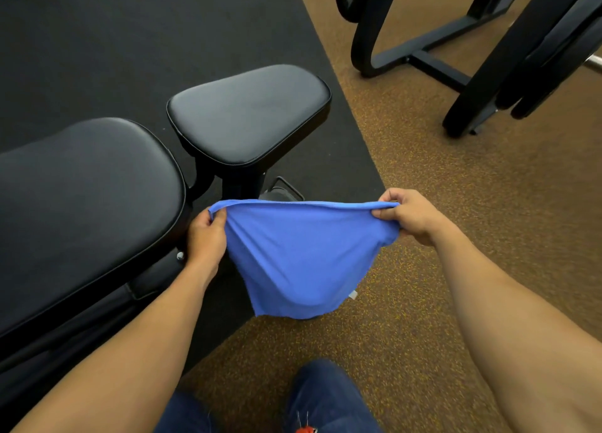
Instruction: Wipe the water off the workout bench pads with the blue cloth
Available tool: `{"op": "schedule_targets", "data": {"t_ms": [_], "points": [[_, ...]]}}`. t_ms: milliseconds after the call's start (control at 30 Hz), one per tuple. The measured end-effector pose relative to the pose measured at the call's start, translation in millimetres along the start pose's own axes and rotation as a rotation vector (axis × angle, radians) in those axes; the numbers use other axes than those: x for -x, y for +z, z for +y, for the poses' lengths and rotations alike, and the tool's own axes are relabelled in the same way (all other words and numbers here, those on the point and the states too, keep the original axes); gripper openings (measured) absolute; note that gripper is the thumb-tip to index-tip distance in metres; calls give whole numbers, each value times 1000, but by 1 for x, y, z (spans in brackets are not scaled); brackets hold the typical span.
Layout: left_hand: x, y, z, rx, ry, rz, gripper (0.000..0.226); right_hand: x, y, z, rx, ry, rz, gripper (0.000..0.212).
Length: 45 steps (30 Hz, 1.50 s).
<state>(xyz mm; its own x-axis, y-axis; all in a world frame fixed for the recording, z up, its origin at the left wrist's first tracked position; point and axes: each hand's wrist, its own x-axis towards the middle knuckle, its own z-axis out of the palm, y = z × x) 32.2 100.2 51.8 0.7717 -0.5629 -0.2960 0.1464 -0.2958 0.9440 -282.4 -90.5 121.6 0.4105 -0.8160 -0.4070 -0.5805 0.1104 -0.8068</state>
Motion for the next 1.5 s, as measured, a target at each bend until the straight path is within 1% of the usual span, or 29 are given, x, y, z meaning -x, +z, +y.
{"op": "schedule_targets", "data": {"t_ms": [100,233,367,467,567,667,700,767,833,900,967,1000,1067,1167,1200,1267,1367,1433,1500], "points": [[-8,11,0,3,-8,48,19,-13,1,-2,-17,-5,39,16],[-18,24,-3,-34,-19,101,34,-34,7,6,-12,14,131,20],[-34,28,-11,-134,-78,94,29,-55,19,20,89,26,239,21],[-45,31,-15,-207,-135,107,29,-68,27,27,142,58,269,15],[-57,34,-20,-223,-232,115,27,-79,34,32,172,97,295,13],[-64,38,-23,-126,-385,125,8,-88,40,38,199,128,293,11],[-64,40,-23,-52,-432,117,13,-90,42,40,210,144,290,11],[-61,44,-24,93,-501,46,20,-94,46,46,232,175,292,13],[-54,47,-23,155,-541,-29,23,-97,51,50,258,210,297,21],[-53,50,-31,107,-521,-39,26,-97,57,51,314,243,285,32],[-46,52,-39,-31,-476,-39,36,-94,65,50,361,249,273,44],[-42,53,-40,-112,-434,-51,36,-93,70,49,372,229,270,47],[-32,57,-44,-221,-321,-119,26,-86,81,43,384,120,237,42],[-11,63,-40,-319,-147,-278,20,-73,102,30,398,-75,66,13],[-6,65,-40,-362,-83,-330,20,-69,109,24,420,-140,1,8],[4,67,-39,-485,60,-420,23,-64,120,17,465,-267,-88,12],[17,68,-32,-723,221,-404,32,-54,136,14,629,-394,-142,28],[25,69,-29,-805,251,-395,38,-47,143,14,752,-437,-141,33],[32,70,-24,-822,211,-411,43,-41,146,10,831,-462,-98,35]]}}
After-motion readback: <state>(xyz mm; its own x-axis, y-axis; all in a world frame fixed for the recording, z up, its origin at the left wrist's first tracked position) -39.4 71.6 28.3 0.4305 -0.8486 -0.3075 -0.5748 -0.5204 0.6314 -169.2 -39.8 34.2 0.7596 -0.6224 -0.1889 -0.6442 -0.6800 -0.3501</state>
